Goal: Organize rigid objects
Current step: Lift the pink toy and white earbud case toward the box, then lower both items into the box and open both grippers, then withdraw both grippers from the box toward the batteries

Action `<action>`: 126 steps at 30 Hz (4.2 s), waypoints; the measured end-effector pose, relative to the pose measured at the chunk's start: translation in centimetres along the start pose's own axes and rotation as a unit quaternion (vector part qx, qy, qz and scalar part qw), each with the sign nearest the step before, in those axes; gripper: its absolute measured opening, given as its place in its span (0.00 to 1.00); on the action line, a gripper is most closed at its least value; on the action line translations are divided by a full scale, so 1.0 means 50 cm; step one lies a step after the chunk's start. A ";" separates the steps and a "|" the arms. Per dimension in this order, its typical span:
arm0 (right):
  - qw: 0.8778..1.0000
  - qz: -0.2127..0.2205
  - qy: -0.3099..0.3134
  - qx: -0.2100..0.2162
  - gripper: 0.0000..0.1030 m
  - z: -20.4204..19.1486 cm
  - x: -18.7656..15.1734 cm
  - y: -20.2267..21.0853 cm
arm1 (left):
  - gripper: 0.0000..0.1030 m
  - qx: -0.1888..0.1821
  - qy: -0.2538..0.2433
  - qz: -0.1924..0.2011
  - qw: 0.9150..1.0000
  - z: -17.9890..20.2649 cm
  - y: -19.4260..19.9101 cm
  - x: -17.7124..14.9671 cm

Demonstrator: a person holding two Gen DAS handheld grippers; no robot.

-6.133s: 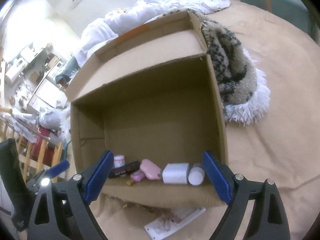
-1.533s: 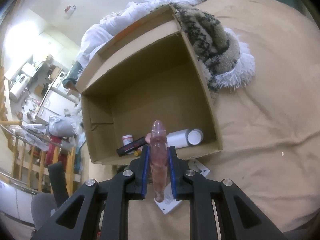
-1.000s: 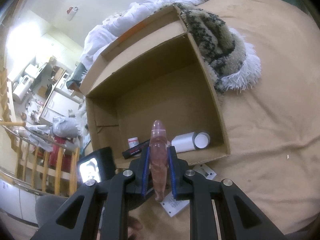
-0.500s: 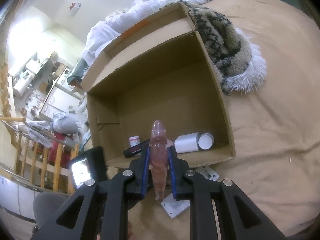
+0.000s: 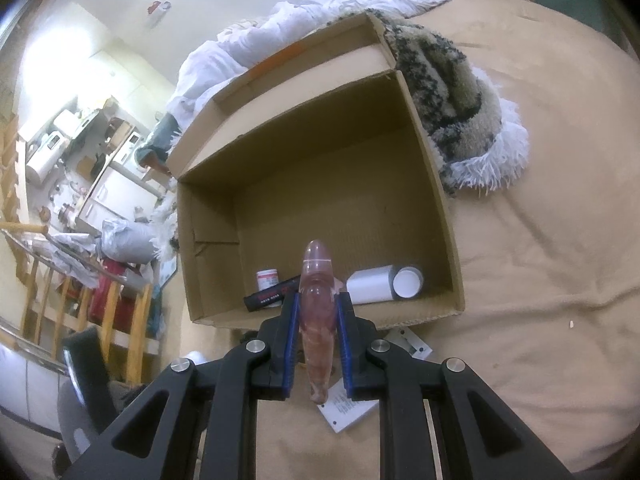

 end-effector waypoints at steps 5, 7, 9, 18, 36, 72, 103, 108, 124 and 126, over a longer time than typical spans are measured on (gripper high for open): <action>1.000 0.013 0.022 0.010 0.19 -0.019 0.010 0.011 | 0.54 -0.010 -0.011 0.032 0.999 0.010 0.045 0.022; 0.999 0.014 0.035 0.010 0.19 -0.028 0.020 0.011 | 0.54 -0.011 -0.022 0.047 0.999 0.019 0.048 0.037; 0.999 0.013 0.046 0.012 0.19 -0.034 0.031 0.011 | 0.54 -0.011 -0.032 0.062 0.997 0.029 0.054 0.057; 0.998 0.005 0.068 0.008 0.19 -0.048 0.083 -0.021 | 0.54 -0.031 -0.058 0.067 0.996 0.068 0.023 0.145; 0.992 -0.041 0.115 -0.023 0.19 -0.059 0.127 -0.162 | 0.54 -0.084 -0.098 0.020 0.991 0.123 -0.123 0.172; 0.991 -0.075 0.090 -0.059 0.74 -0.033 0.113 -0.224 | 0.90 -0.052 -0.102 0.010 0.993 0.149 -0.148 0.158; 0.997 0.009 0.066 -0.050 0.93 -0.044 0.126 -0.138 | 0.90 -0.067 -0.078 0.058 0.993 0.071 -0.055 0.158; 0.995 0.017 0.077 -0.055 0.93 -0.051 0.109 -0.104 | 0.90 -0.073 -0.066 0.054 0.994 0.063 -0.036 0.136; 0.996 0.010 0.069 -0.049 0.93 -0.061 0.003 -0.040 | 0.90 -0.072 -0.021 0.045 0.996 -0.009 -0.004 0.078; 0.997 0.005 0.067 -0.049 0.93 -0.060 -0.011 -0.037 | 0.90 -0.071 -0.021 0.041 0.996 -0.012 -0.002 0.073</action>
Point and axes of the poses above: each gripper's, at about its wrist camera, not at the fingertips, and y roughly against the way its jaws point, z to its right, x to its top, the point moved 1 cm from there along -y, roughly the way its jaws point, and after that the axes turned 3 degrees about y, right-handed, at the moved point
